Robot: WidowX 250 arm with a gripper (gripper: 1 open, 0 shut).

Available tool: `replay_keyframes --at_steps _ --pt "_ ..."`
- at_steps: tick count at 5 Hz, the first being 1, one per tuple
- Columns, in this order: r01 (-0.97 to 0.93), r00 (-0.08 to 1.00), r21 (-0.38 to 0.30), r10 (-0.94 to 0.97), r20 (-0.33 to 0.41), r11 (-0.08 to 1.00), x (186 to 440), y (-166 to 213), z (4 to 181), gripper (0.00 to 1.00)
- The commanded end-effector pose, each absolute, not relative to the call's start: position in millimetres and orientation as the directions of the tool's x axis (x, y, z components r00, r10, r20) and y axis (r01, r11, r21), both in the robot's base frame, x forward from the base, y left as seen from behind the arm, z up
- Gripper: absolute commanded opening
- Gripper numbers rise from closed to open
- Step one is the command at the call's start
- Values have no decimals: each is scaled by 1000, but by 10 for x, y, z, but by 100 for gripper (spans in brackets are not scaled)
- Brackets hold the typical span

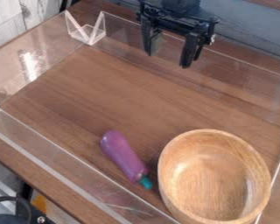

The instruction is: Put the purple eggplant in the brown bowl

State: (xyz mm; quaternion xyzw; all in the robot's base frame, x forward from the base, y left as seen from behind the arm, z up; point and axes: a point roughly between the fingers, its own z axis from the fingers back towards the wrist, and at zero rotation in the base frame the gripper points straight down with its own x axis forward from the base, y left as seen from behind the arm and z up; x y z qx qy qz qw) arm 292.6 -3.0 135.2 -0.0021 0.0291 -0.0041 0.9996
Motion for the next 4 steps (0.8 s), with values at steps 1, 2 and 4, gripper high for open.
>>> replay_keyframes --at_steps 1,2,4 --pt "0 997 -6 -1 -78 1000 2898 -31 1277 100" --pt "-115 990 -38 111 -88 993 2636 26 1224 100" --pt "-314 949 -74 311 -57 946 2178 152 1129 100"
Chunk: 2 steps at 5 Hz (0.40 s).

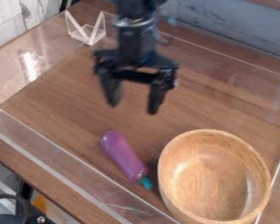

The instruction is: Put the purple eggplant in the brown bowl

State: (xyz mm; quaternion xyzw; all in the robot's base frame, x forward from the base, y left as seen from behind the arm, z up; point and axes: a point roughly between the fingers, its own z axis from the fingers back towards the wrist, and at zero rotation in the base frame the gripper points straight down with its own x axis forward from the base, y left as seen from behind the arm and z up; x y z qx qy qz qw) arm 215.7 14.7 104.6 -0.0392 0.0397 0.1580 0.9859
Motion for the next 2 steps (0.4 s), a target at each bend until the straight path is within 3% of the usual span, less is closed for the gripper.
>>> replay_keyframes --at_steps 1,2 --pt "-444 896 -96 441 -45 891 2055 201 1020 100" --pt "-546 837 -120 547 -27 829 1980 208 850 100"
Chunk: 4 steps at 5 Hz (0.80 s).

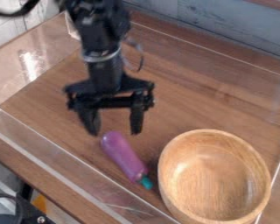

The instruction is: Put the purple eggplant in the brown bowl

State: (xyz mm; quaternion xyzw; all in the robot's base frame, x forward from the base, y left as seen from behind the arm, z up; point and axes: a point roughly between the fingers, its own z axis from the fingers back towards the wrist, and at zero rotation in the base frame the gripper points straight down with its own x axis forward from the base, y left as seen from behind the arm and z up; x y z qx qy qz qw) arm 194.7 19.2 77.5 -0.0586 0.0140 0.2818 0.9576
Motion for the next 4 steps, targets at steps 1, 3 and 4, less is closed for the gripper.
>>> replay_keyframes --at_steps 1,3,4 --pt "-618 783 -143 622 -18 773 1979 211 702 100" --pt "-700 708 -160 706 -27 696 1981 158 481 100" --pt "-713 695 -166 718 -34 681 1990 105 396 100"
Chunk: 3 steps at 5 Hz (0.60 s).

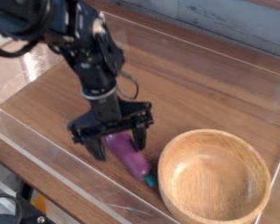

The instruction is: Put the purple eggplant in the brown bowl

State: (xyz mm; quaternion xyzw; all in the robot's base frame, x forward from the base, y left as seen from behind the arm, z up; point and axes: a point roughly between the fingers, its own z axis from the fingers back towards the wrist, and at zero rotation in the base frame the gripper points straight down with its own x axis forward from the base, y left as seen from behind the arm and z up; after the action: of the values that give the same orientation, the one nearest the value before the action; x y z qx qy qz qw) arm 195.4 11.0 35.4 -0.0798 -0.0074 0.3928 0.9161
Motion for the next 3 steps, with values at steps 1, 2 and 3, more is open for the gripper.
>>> replay_keyframes --at_steps 1,2,3 --pt "-725 682 -173 730 -39 667 2018 57 339 100" --pt "-731 675 -171 737 -41 661 2048 37 292 100" --pt "-737 669 -172 742 -46 653 2077 22 252 0"
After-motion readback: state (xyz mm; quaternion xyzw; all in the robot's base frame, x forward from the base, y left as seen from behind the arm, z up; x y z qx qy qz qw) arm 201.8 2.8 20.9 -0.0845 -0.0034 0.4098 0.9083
